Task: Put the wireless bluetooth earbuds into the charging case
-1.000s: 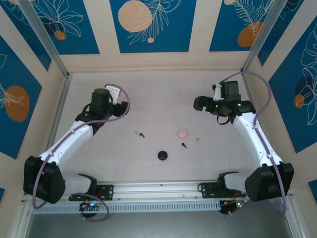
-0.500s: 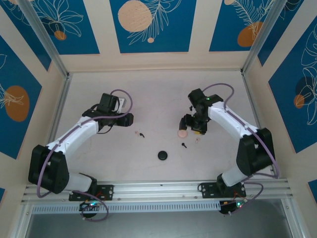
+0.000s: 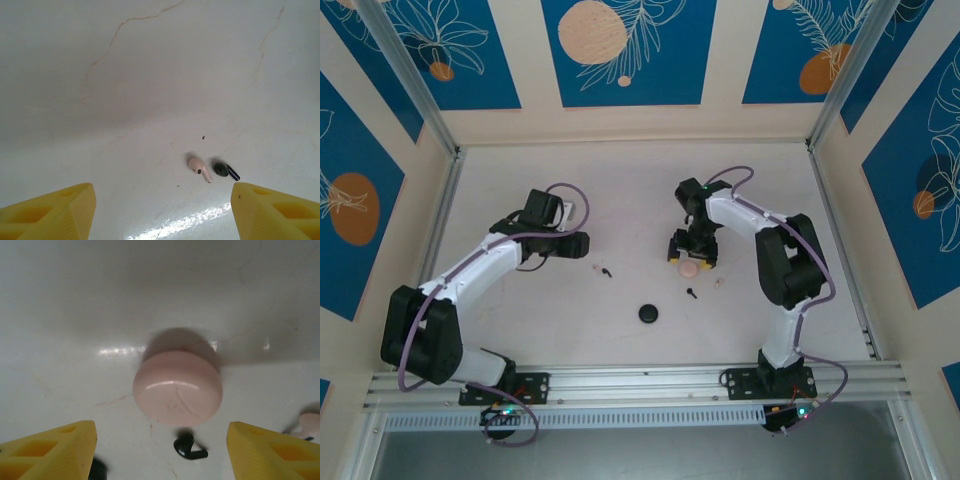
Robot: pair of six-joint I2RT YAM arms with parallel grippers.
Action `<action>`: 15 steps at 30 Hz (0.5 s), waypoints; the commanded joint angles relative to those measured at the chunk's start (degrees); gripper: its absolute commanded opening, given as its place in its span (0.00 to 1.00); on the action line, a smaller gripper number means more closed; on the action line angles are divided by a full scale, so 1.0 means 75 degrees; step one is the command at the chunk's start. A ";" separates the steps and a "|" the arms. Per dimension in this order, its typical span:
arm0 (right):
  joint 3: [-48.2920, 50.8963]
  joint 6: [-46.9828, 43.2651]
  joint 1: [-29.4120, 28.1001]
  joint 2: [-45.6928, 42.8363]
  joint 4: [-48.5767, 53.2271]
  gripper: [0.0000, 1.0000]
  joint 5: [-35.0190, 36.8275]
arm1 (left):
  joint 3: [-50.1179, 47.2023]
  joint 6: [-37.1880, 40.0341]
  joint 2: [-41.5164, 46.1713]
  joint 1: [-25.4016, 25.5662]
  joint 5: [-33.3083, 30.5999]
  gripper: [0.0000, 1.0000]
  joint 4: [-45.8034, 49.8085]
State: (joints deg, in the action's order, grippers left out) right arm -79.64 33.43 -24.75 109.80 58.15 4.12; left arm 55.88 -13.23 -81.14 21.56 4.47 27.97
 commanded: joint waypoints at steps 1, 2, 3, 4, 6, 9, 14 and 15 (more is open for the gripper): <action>-0.0213 -0.0051 -0.0002 0.0234 0.0309 0.70 0.0069 | 0.0172 -0.0081 -0.0209 0.0043 -0.0016 0.71 0.0173; -0.0213 -0.0042 0.0008 0.0308 0.0299 0.70 0.0072 | 0.0189 -0.0075 -0.0259 0.0045 -0.0010 0.71 0.0185; -0.0227 -0.0039 0.0009 0.0355 0.0289 0.70 0.0056 | 0.0208 -0.0075 -0.0292 0.0049 0.0002 0.71 0.0188; -0.0215 -0.0039 0.0018 0.0406 0.0275 0.70 0.0038 | 0.0224 -0.0075 -0.0330 0.0043 0.0019 0.71 0.0197; -0.0190 -0.0040 0.0042 0.0476 0.0199 0.70 -0.0014 | 0.0240 -0.0075 -0.0378 0.0043 0.0037 0.71 0.0185; -0.0204 -0.0051 0.0054 0.0628 0.0168 0.69 -0.0066 | 0.0272 -0.0055 -0.0441 0.0049 0.0028 0.71 0.0207; -0.0203 -0.0075 0.0054 0.0787 0.0145 0.66 -0.0104 | 0.0284 -0.0052 -0.0511 0.0046 0.0013 0.70 0.0244; -0.0199 -0.0086 0.0063 0.0814 0.0145 0.65 -0.0094 | 0.0284 -0.0054 -0.0519 0.0043 0.0013 0.70 0.0244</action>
State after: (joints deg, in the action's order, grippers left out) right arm -80.05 33.04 -24.64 114.96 58.13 4.47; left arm 56.12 -13.21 -84.25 21.56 4.47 28.21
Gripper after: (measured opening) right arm 0.653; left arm 0.704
